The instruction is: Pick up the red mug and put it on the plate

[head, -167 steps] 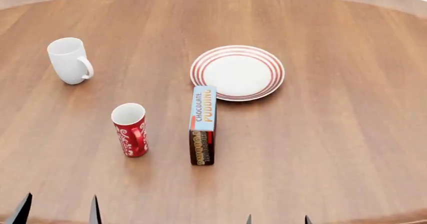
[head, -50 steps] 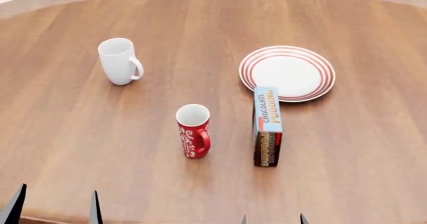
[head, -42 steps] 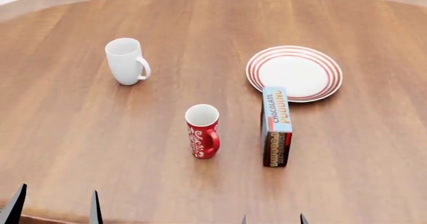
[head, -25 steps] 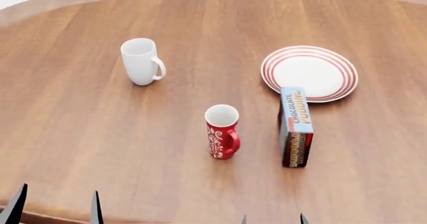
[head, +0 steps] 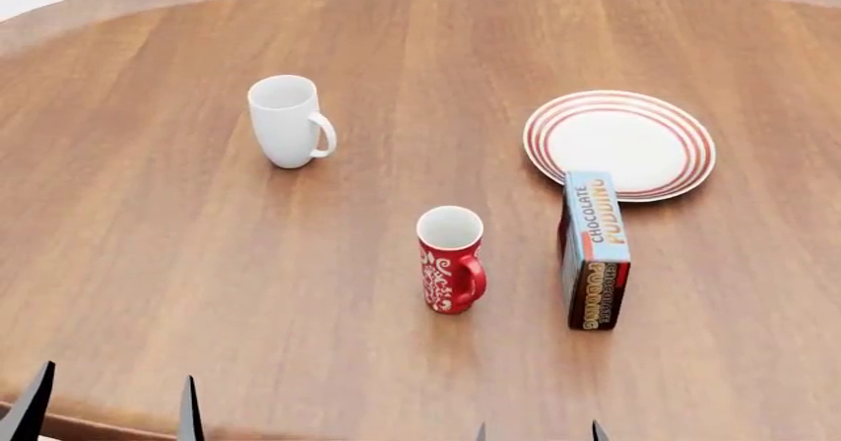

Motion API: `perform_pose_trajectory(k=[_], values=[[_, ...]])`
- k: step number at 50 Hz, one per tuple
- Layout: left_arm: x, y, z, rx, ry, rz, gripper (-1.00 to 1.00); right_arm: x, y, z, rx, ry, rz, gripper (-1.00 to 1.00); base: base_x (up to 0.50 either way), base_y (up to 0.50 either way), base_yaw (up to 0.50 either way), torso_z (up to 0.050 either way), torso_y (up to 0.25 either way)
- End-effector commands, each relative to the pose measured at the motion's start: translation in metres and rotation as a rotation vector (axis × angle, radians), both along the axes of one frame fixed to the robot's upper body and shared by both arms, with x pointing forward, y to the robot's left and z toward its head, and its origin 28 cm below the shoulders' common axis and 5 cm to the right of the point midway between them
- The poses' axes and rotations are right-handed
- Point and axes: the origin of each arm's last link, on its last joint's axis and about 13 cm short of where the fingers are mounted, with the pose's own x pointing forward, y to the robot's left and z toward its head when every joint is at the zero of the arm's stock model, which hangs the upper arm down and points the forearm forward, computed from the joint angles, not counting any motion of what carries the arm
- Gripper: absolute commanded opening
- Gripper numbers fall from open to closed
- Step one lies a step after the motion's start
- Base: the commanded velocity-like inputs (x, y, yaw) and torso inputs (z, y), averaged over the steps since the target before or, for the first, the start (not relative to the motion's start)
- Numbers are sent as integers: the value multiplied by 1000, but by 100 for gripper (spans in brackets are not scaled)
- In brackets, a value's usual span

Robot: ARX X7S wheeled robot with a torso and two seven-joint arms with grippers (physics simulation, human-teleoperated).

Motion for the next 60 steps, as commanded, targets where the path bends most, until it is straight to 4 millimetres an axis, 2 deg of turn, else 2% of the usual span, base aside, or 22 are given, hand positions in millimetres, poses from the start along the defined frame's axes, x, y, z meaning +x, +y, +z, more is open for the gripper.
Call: perform_pose_trajectory(k=[1, 60], values=[[0, 0, 0, 0, -1, -2, 100, 0, 0, 0, -6, 3, 0, 100, 0, 0, 0, 0, 0], [0, 0, 0, 0, -2, -9, 100, 1, 1, 0, -26, 13, 7, 100, 63, 4, 0, 0, 0]])
